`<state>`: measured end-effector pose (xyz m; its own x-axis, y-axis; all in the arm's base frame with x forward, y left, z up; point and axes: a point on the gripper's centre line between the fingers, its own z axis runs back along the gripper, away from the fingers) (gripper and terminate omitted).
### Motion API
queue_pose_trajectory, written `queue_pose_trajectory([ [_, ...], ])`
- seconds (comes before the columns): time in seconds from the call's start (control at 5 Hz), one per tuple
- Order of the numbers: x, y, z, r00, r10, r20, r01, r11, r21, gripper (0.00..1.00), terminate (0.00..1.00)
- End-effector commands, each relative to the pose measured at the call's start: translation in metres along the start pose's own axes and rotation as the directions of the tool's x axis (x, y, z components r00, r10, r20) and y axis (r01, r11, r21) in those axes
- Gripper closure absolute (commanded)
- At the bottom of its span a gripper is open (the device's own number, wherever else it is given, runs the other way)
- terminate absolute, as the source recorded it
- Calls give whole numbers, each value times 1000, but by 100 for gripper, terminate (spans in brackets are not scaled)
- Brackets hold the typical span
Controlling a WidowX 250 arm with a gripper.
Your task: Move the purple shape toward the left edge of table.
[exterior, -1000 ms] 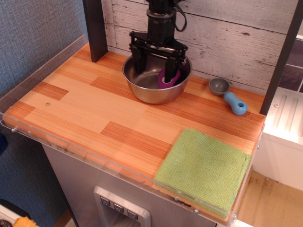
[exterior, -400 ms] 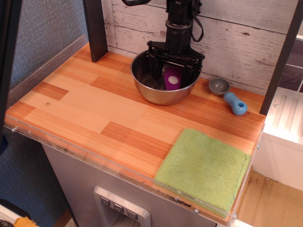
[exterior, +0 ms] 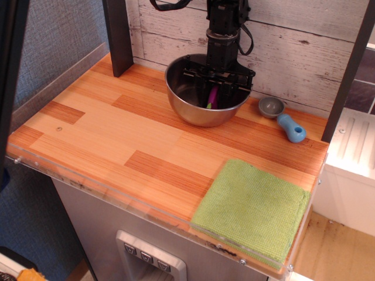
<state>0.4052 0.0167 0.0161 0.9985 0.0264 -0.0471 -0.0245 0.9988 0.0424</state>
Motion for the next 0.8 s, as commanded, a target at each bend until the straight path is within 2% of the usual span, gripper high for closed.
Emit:
queue_pose_trajectory([
  [0.0, -13, 25, 37, 996, 21, 88, -20, 1000, -8, 100, 0],
  [0.4, -24, 39, 107, 961, 44, 272, -20, 996, -91, 100, 0],
  [0.6, -48, 65, 123, 951, 82, 298, -55, 993, -100, 100, 0],
])
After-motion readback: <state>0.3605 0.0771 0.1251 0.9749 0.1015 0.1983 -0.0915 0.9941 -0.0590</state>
